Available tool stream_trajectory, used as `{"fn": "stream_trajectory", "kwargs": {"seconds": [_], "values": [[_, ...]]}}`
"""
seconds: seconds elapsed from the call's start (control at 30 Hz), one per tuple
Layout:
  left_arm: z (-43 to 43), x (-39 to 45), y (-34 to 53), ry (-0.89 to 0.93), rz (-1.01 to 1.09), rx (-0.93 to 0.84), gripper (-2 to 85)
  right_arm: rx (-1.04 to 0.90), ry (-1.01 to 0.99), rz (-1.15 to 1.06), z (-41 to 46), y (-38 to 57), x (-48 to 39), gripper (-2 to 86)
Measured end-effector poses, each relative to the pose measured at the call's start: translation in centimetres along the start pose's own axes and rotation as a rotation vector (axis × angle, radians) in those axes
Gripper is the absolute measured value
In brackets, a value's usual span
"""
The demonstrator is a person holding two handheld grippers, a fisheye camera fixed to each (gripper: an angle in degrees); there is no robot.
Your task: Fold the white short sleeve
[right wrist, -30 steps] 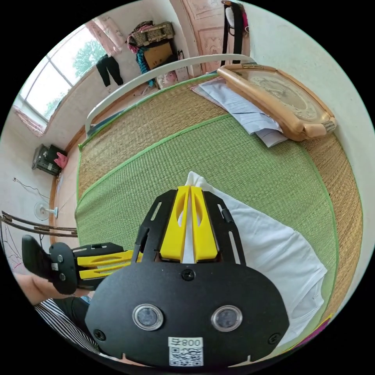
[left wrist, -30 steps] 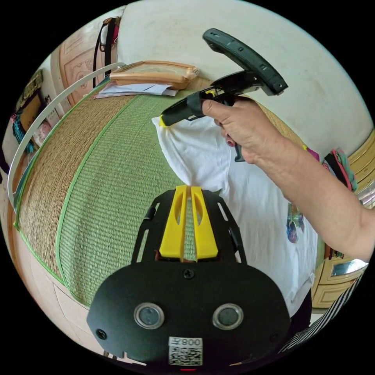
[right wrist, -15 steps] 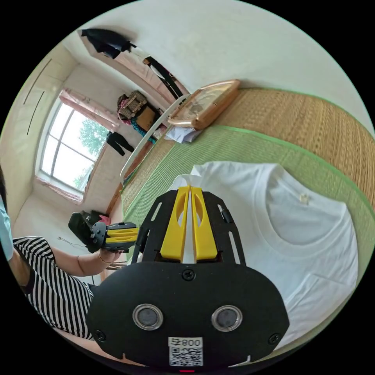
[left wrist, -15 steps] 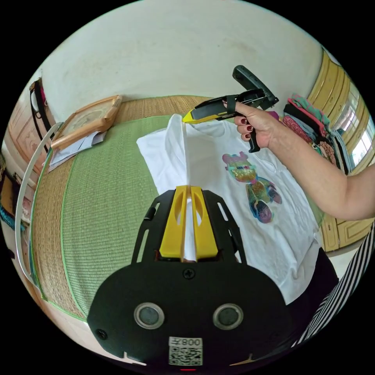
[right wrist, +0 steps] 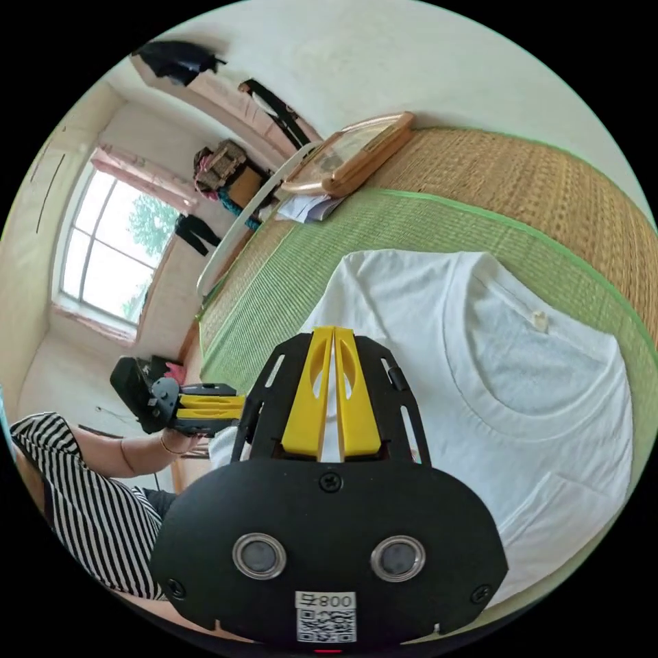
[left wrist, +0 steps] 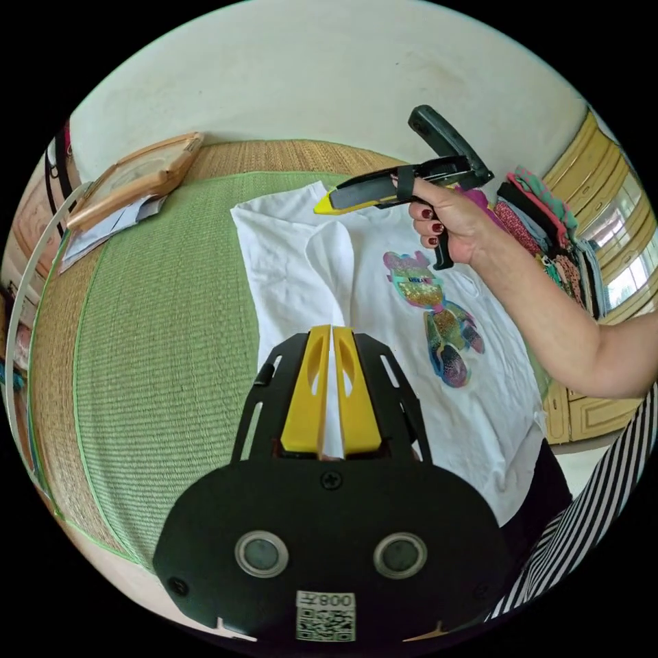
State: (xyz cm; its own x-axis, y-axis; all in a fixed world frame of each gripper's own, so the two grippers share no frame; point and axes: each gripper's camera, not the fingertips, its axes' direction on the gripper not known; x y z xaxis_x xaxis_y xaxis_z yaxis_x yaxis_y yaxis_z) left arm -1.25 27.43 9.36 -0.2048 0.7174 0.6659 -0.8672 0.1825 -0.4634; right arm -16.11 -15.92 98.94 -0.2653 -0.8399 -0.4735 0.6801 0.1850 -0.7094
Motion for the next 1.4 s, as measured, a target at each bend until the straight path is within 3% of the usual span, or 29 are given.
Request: {"fn": "stream_trajectory", "kwargs": {"seconds": [0.17,0.27,0.37,0.47,0.6,0.7,0.77,0.9,1.1,1.27,1.4], "values": [[1.4,-0.4,-0.1,0.120,0.033,-0.044,0.3,-0.186,0.201,-0.025,1.5,0.4,-0.3,0.1],[1.4,-0.7,0.4,0.118,0.041,-0.028,0.2,-0.159,0.293,0.040,-1.0,2.3,1.2,0.1],[1.1,-1.9,0.8,0.097,0.000,0.014,0.2,-0.078,0.195,0.062,-3.1,3.3,1.0,0.1],[2.5,-3.3,0.8,0.093,-0.022,-0.073,0.1,-0.050,0.143,-0.032,-2.6,2.8,-2.6,0.1],[1.3,-4.8,1.3,0.059,-0.033,0.006,0.2,-0.068,0.168,-0.102,0.4,1.1,-5.7,0.1],[2.7,-6.3,1.6,0.048,-0.032,-0.081,0.2,-0.089,0.227,-0.115,2.6,-0.1,-6.8,0.0],[2.6,-7.6,2.0,0.081,-0.047,-0.045,0.2,-0.124,0.321,-0.119,4.3,-0.2,-7.0,0.1],[1.9,-9.7,2.9,0.121,-0.095,-0.006,0.3,-0.144,0.298,-0.102,2.4,0.7,-7.1,0.1],[-0.1,-13.2,6.6,0.286,-0.154,0.039,0.4,-0.039,0.283,-0.038,-8.3,10.9,-6.6,0.3],[-2.5,-16.6,11.5,0.289,-0.234,-0.025,1.0,-0.016,0.244,0.234,-20.1,28.3,-5.2,1.0],[-4.1,-20.5,17.2,0.471,-0.431,-0.019,2.9,0.039,0.168,0.449,-26.6,40.5,-6.4,2.8]]}}
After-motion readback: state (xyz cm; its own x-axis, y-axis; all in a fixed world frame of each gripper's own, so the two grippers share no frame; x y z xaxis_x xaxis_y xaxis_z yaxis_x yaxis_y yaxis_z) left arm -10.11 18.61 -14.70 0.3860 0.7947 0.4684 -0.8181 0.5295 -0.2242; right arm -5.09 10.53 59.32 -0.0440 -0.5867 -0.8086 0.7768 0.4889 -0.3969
